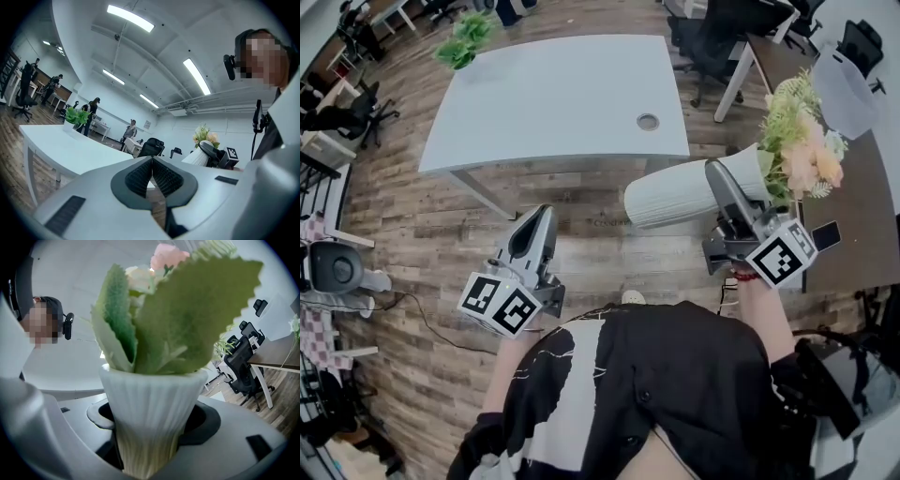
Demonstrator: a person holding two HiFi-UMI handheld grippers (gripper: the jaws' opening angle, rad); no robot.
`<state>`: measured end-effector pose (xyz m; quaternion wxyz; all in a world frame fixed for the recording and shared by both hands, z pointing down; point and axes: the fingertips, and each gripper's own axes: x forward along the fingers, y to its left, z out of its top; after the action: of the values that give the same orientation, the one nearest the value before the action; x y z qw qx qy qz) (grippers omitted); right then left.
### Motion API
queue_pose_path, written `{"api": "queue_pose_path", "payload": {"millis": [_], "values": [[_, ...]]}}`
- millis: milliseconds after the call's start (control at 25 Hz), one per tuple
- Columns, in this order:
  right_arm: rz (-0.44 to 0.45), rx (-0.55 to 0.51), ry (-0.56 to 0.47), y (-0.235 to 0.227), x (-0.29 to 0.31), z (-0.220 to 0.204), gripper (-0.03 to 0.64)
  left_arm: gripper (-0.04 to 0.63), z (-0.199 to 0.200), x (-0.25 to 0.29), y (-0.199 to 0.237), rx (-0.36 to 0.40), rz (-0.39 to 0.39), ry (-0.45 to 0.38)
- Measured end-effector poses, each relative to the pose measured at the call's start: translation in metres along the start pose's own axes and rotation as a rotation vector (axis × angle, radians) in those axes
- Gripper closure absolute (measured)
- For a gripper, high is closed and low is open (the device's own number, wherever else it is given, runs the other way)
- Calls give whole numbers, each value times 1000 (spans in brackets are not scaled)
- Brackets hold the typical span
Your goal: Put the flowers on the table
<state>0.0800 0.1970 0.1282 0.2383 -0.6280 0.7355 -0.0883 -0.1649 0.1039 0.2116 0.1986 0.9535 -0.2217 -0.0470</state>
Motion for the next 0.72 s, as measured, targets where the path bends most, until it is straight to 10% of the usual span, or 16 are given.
{"api": "queue_pose_path", "payload": {"millis": [720], "values": [[55,61,38,-81,87,-10,267,580,-1,79,31,-47,49,5]]}}
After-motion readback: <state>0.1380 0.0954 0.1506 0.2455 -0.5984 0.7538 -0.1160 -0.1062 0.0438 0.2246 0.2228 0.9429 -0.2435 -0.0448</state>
